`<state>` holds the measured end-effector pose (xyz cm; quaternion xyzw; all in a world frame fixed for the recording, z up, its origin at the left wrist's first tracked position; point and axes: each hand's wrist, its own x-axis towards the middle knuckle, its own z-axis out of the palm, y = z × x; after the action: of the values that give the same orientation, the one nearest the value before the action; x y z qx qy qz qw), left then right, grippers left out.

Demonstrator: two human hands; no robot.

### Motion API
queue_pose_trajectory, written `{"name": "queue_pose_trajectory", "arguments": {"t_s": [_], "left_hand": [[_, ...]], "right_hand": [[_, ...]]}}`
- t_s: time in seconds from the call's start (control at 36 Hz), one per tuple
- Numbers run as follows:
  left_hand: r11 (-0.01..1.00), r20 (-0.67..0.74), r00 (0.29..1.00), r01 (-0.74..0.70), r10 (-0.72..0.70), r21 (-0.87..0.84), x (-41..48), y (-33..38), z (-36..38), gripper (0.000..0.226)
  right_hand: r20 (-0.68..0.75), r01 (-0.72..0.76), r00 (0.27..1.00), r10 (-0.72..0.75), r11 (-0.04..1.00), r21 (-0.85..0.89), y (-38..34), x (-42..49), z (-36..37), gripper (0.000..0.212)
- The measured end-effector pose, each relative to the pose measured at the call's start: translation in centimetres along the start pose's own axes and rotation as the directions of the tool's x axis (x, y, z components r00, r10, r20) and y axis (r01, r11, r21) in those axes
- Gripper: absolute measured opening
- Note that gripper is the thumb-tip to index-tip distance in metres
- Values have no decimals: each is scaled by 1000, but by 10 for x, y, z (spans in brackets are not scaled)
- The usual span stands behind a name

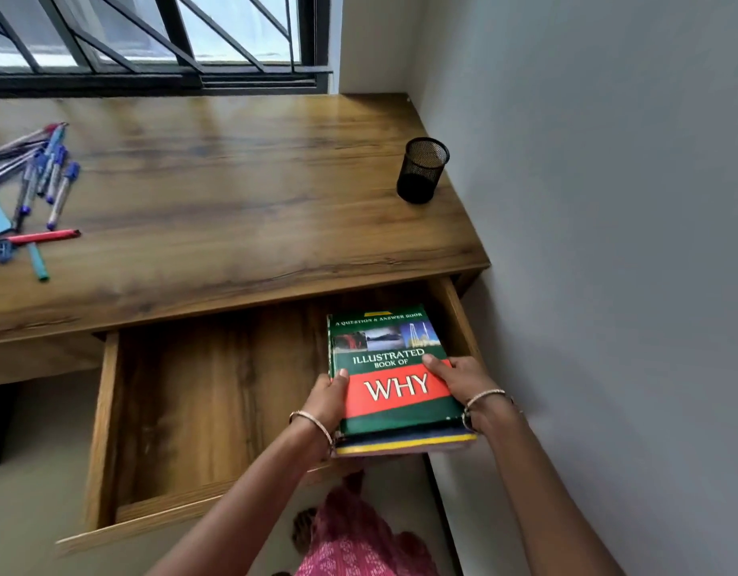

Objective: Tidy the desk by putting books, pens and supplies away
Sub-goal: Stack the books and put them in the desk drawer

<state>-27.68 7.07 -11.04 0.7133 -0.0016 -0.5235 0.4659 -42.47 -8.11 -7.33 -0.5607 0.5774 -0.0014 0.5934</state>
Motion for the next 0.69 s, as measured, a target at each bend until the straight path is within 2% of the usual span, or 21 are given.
{"name": "queue_pose_trajectory", "arguments": {"t_s": [0.11,0.17,0.31,0.39,0.5,0.64,0.69], "left_hand": [[995,-57,998,30,-24,92,22,15,6,28],[990,-96,995,35,-22,136,38,17,10,29],[950,-154,988,41,7,309,46,26,21,25],[913,-175,984,37,37,406,53,22,24,32],[876,-165,983,5,85,483,63,23,25,35],[717,-155,971,-23,181,696,73,32,16,38],[690,-132,971,-45,201,722,74,38,12,37]], "right_hand": [[10,35,999,-34,997,-73,-20,33,6,26],[-7,26,1000,-27,991,-130,-18,57,8,30],[-110,-42,994,10,956,-289,3,109,16,42],[-179,-48,984,-17,936,-349,0,116,19,48],[-232,-54,971,-51,905,-423,-8,110,22,45],[-250,14,952,-174,845,-534,-6,100,26,35],[-231,40,950,-211,814,-580,-6,93,26,38]]}}
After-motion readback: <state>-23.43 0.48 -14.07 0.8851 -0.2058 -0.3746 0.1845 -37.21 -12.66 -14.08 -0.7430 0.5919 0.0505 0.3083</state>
